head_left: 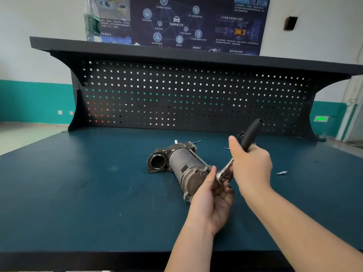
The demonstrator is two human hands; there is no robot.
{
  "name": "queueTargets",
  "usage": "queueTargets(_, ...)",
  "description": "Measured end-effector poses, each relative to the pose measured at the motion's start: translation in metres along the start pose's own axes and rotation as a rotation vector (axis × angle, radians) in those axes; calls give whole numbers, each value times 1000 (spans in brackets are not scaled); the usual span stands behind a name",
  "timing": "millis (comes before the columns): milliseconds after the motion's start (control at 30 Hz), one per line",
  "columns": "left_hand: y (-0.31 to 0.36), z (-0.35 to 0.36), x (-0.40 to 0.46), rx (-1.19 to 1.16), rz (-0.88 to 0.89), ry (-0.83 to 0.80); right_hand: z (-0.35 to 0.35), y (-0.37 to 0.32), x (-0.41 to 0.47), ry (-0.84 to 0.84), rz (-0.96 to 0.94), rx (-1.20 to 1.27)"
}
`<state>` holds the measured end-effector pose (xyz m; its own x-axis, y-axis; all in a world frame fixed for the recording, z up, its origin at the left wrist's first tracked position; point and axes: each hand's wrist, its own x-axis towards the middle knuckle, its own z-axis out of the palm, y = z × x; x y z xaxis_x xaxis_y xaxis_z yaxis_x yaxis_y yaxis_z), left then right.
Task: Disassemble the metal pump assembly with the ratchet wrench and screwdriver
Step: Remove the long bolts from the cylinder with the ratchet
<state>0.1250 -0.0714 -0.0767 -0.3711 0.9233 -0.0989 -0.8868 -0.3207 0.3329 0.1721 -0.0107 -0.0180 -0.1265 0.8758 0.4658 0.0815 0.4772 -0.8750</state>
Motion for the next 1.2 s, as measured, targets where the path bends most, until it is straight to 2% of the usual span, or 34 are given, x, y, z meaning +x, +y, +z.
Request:
queueTargets(67, 1, 0, -1, -24, -29, -47, -1, -5, 0, -19, -123, -114)
queueTargets(200, 3, 0, -3, 11, -13, -72, -1, -21, -1, -126, -492, -413)
queueTargets(300, 3, -1, -3, 42, -7, -60, -4, -18, 0, -239, -652, -468)
queueTargets(367, 2, -1, -4, 58, -12, -61, -8, -8, 2, -220, -705, -423)
queueTargets(433, 2, 0, -4, 69, -18, -70, -9, 2, 5, -132, -597, -306)
queueTargets(467, 2, 1, -3, 74, -19, -68, -7, 8, 7, -87, -463, -229)
queueTargets(567, 1, 1, -1, 105, -11, -33, -3, 22, 14, -25, 132, 61)
queueTargets(600, 0, 1, 0, 118, -6, -21, -3, 23, 14, -18, 267, 107)
queueTargets(633, 0, 0, 1, 130, -3, -13, -3, 22, 14, -14, 299, 87)
queueTargets(667, 0, -1, 2, 141, 0, -13, -3, 22, 13, -4, 225, 20)
queueTargets(767, 1, -2, 1, 153, -6, -51, -3, 7, 7, 5, -245, -158)
queueTargets(833, 2, -4, 0, 143, -17, -68, -3, 0, 3, -48, -422, -233)
queueTargets(900, 3, -3, -1, 147, -28, -69, -4, 3, 4, -46, -430, -286)
queueTargets(933, 3, -2, 0, 150, -28, -64, -4, 7, 5, -25, -357, -263)
queueTargets(967, 3, -1, 1, 156, -24, -52, -3, 14, 9, -7, -194, -176)
queueTargets(1033, 1, -2, 4, 193, -12, -20, -4, 21, 12, -12, 245, 112)
queueTargets(1067, 0, -3, 4, 220, -8, -5, -6, 21, 11, -29, 375, 170)
queueTargets(1100, 0, -4, 4, 241, -4, 4, -6, 21, 10, -33, 378, 128)
queueTargets(1133, 0, -5, 4, 253, -2, 1, -6, 20, 10, -25, 257, 23)
queueTargets(1200, 1, -6, 3, 244, 4, -24, -7, 9, 6, -11, -171, -175)
